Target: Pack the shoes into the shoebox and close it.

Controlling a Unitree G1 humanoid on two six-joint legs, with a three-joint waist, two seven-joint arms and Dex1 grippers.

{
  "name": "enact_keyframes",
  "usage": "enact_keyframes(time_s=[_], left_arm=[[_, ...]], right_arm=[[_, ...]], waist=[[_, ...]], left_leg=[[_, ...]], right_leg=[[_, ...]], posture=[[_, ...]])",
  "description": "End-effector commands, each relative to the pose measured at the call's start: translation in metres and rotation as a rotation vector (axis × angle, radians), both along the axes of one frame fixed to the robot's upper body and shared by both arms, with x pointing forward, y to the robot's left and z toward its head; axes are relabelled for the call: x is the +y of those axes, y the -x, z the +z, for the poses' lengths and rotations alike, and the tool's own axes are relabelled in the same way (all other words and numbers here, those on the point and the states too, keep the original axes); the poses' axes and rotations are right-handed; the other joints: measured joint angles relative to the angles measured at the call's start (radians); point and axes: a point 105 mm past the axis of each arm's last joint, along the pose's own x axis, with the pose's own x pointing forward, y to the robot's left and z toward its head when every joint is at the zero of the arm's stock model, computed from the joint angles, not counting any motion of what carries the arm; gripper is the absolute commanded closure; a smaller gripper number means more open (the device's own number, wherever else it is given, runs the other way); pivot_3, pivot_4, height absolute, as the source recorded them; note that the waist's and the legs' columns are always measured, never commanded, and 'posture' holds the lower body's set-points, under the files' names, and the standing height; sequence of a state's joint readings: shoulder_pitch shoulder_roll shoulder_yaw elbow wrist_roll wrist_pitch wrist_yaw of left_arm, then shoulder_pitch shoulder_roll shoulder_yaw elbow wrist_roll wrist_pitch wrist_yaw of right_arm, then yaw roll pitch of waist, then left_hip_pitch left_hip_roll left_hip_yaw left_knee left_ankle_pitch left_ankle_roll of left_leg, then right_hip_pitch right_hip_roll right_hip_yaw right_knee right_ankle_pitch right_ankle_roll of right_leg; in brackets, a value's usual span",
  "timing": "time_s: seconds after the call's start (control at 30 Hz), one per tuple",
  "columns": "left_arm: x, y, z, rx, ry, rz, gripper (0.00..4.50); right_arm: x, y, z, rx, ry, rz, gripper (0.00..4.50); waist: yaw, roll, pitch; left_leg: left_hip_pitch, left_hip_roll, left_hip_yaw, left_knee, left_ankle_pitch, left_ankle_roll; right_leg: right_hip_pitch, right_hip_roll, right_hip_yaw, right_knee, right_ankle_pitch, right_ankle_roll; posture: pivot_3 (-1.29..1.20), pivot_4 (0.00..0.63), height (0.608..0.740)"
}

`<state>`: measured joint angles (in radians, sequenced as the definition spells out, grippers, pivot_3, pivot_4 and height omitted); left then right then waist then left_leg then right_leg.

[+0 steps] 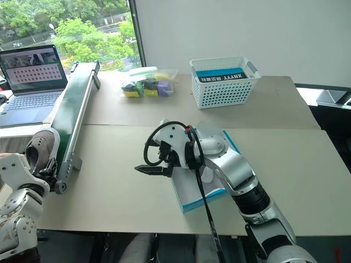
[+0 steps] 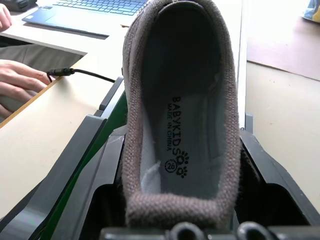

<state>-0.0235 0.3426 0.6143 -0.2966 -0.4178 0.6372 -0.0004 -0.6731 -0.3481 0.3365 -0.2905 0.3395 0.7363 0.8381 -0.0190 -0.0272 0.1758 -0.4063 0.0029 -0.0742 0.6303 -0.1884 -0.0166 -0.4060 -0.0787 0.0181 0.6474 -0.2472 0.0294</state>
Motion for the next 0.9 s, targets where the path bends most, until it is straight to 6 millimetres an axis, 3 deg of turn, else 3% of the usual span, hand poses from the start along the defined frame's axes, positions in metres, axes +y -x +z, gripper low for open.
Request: enact_keyframes(time_s=[0.03,0.13,0.2,0.37,0.47,0.6,0.9], left_arm=[[-0.027,-0.007,0.067,-0.270,-0.157,-0.067,2.23],[-0.071,-0.016,0.085,-0.355,-0.185,-0.218,2.23],[-0.104,-0.022,0.086,-0.369,-0.163,-0.348,2.23],[-0.189,-0.020,0.086,-0.387,-0.055,-0.700,2.23],[-0.220,-0.013,0.086,-0.384,-0.008,-0.839,2.23],[-0.238,-0.006,0.085,-0.369,0.030,-0.939,2.23],[-0.238,-0.006,0.080,-0.343,0.041,-0.945,2.23]], right_arm=[[-0.001,-0.017,0.019,0.012,-0.057,-0.093,0.00],[-0.005,-0.038,0.021,0.194,-0.121,-0.206,0.00],[-0.005,-0.046,0.021,0.374,-0.177,-0.259,0.00],[0.001,-0.046,0.022,0.735,-0.295,-0.247,0.00],[0.002,-0.045,0.029,0.811,-0.349,-0.228,0.00],[0.000,-0.052,0.039,0.869,-0.445,-0.240,0.00],[-0.014,-0.068,0.051,0.918,-0.586,-0.302,0.00]], waist=[[0.002,-0.003,0.000],[0.005,-0.004,0.000],[0.006,-0.004,0.000],[0.004,-0.004,0.000],[0.002,-0.004,0.000],[-0.004,-0.003,0.000],[-0.013,-0.002,0.001]], left_leg=[[0.000,0.000,0.000,0.000,0.000,0.000],[0.000,0.000,0.000,0.000,0.000,-0.001],[0.000,0.000,0.000,0.000,0.000,-0.001],[-0.001,0.000,0.000,-0.001,0.000,-0.001],[-0.003,0.000,0.000,-0.001,0.000,-0.001],[-0.002,0.000,0.000,-0.001,0.000,-0.001],[-0.002,0.000,0.001,-0.001,0.000,-0.001]], right_leg=[[0.000,0.000,0.000,0.000,0.000,0.000],[0.000,0.000,0.000,0.000,0.001,-0.001],[0.000,0.000,0.000,0.000,0.001,-0.001],[-0.001,0.000,0.000,0.000,0.001,-0.001],[-0.002,0.000,0.000,0.000,0.001,-0.001],[-0.002,0.001,0.000,0.000,0.001,-0.001],[-0.002,0.001,0.001,0.000,0.001,-0.001]], posture=[[0.00,0.150,0.728],[0.00,0.150,0.728],[0.00,0.150,0.728],[0.00,0.150,0.728],[0.00,0.150,0.728],[0.00,0.150,0.728],[0.00,0.150,0.728]])
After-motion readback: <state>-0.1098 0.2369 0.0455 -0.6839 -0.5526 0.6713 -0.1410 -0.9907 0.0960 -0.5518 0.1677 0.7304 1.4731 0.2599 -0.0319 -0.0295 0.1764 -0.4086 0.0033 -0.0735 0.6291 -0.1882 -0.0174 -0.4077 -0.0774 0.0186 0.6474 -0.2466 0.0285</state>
